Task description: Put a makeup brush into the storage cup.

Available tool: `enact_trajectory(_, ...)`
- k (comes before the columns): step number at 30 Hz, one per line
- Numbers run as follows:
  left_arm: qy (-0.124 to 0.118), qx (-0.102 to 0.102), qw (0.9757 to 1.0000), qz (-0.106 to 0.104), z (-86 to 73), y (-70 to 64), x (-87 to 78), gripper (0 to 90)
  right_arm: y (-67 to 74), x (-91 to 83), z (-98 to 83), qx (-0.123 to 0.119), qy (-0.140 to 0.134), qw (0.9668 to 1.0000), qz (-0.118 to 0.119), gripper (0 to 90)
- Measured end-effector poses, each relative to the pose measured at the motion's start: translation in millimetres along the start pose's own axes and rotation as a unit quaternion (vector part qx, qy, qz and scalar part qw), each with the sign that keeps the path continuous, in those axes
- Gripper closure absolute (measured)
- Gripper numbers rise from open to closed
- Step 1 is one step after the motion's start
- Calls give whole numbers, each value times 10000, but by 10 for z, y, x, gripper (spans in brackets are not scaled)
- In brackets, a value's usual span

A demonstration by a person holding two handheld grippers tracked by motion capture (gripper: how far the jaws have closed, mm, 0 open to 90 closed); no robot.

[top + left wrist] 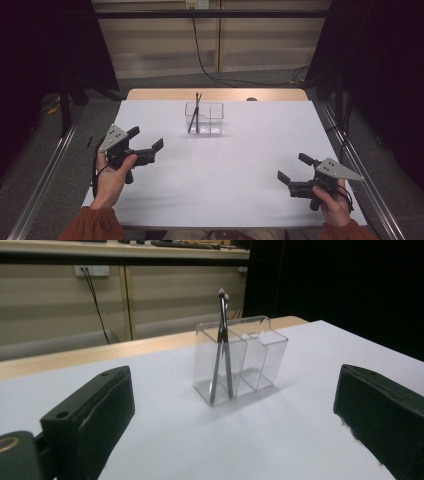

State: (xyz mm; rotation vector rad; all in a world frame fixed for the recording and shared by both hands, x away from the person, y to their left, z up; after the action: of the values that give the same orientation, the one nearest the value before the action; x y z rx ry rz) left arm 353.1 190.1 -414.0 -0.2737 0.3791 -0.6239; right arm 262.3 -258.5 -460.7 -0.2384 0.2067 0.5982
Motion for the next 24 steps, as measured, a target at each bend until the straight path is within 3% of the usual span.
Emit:
enact_trajectory(3,7,70,10000,36,-55,0,-102,28,0,1,-3,-13,7,10000,-2,0)
enact_trajectory(6,-35,-55,9998,192,-92,15,-195,28,3,2,-3,1,18,10000,-3,0)
enact_trajectory(12,74,-84,9999,78,-205,-9,-322,26,4,-13,-4,-8,20,10000,-8,0)
enact_trajectory(16,1,-67,9999,134,-287,-11,-385,22,7,-35,-9,-5,24,10000,-22,0)
enact_trajectory(19,119,8,9998,143,-373,-12,-425,21,-3,-47,-15,1,20,10000,-54,0)
enact_trajectory(22,36,4,9997,234,-415,11,-497,21,-3,-57,-18,-3,14,10000,-65,0)
enact_trajectory(24,120,-5,9997,233,-459,48,-541,21,-7,-62,-23,14,31,10000,-75,0)
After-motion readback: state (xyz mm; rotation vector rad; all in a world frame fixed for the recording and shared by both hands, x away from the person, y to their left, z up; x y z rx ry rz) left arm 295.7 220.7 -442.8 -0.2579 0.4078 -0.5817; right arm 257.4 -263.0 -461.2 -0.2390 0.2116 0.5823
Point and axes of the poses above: each handheld gripper's, and its own axes: x roughly forward along the jaws, z roughly out of its top, y roughly to its left, the point moved 6 cm from there along x, roughly forward along the jaws, and after that the axes turned 15 degrees about -x, right-handed, at the moved point
